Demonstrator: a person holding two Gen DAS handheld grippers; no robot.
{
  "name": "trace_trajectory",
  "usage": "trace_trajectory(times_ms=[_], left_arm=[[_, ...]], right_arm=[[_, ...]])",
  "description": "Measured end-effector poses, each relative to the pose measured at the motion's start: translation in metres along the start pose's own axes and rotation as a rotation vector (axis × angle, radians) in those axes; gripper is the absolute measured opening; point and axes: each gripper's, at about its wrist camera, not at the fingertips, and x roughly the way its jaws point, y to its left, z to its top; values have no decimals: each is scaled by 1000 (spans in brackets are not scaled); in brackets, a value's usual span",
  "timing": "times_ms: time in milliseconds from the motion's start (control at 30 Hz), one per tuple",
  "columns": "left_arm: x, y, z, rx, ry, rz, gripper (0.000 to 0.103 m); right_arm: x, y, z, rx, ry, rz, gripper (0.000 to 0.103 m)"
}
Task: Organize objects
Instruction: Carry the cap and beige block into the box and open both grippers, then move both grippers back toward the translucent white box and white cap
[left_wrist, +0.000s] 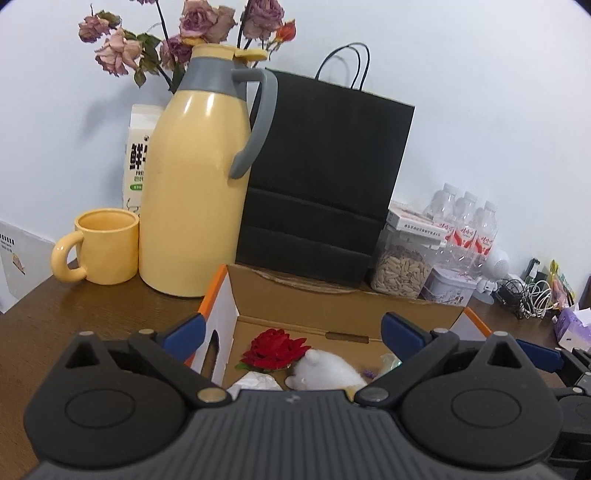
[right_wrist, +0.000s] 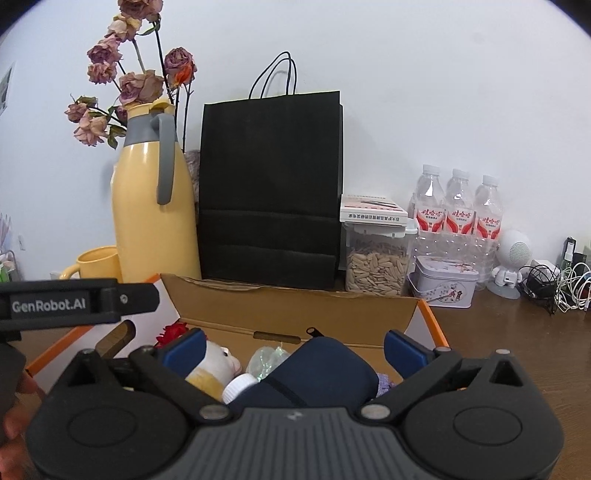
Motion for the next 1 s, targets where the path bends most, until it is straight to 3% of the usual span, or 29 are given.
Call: trace_trajectory(times_ms=[200,433,700,1000], left_arm=[[-19,9,-2,-2,-61,5,103],[-50,24,-18,9,-63,9,103],[-72,30,-45,75,14,6,103],[-87,48,-66,65,88,31,103]], right_arm=[[-17,-1,-7,-4,-19,-1,103],[-55,-8,-26,6,-46,-2,103],[-84,-2,-52,-20,-19,15,103],[-97,7,-79,-40,70,14,103]])
